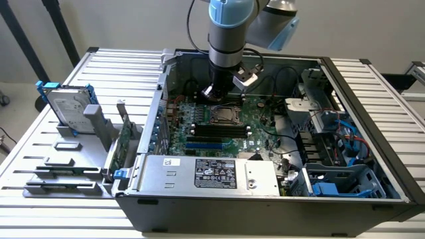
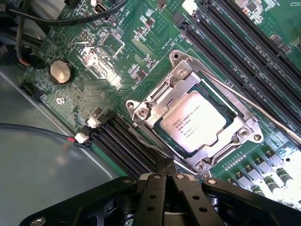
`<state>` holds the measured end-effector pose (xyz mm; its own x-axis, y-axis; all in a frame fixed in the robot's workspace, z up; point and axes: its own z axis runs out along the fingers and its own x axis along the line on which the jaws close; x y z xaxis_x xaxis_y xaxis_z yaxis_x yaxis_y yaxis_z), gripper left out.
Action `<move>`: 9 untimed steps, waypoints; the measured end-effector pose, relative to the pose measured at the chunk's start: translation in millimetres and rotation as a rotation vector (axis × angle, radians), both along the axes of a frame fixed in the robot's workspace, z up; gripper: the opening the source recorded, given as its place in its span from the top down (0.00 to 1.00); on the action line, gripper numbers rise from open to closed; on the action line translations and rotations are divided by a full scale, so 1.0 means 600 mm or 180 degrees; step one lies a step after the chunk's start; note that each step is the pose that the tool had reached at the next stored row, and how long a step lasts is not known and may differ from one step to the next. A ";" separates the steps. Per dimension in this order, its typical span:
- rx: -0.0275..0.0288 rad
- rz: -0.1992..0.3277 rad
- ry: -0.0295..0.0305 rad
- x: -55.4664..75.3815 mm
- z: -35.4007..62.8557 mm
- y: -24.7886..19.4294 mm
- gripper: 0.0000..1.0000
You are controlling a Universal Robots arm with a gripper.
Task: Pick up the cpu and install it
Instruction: 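Install the first cpu locking lever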
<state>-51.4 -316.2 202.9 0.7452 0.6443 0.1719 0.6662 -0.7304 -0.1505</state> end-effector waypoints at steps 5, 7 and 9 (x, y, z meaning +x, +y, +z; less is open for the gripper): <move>0.0000 0.0007 0.0011 0.000 0.000 0.0000 0.89; 0.0000 0.0010 0.0016 0.000 0.000 0.0000 0.89; 0.0000 0.0010 0.0020 0.000 -0.001 0.0002 0.89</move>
